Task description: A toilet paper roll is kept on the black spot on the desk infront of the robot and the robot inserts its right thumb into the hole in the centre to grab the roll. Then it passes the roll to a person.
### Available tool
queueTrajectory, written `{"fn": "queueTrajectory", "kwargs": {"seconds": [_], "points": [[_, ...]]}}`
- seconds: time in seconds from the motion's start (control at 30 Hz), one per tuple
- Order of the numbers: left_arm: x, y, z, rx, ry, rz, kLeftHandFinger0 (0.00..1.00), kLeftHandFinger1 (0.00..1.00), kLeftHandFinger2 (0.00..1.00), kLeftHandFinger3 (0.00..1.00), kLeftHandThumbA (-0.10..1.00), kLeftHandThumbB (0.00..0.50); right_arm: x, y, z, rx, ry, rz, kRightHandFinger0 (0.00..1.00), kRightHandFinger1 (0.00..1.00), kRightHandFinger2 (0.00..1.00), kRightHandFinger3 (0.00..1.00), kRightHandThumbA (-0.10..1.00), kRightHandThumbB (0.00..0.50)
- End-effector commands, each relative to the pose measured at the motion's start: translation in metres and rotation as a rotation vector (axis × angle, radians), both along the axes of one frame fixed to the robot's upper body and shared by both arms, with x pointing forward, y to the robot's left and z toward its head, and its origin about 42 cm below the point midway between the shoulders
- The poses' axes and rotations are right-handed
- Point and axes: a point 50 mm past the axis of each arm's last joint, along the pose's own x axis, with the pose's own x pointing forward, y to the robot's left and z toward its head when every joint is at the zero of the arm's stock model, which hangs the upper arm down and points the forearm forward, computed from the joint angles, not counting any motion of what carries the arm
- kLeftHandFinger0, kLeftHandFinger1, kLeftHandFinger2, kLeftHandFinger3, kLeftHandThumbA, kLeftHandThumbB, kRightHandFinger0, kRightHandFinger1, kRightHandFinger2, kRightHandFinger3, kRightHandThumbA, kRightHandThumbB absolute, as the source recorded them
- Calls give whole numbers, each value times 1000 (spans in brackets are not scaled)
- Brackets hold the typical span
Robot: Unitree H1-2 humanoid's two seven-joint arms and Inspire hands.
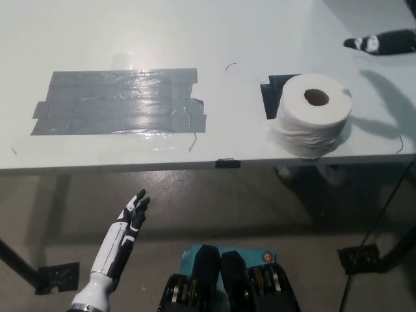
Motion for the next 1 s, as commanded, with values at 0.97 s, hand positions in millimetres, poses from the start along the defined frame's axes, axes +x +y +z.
{"fn": "queueTrajectory", "kwargs": {"seconds": [0.97], "points": [[12,-7,30,12,-132,-51,1000,1000,1000,1000,989,71,81,70,47,-640,557,71,1000,1000,1000,1000,921,434]]}}
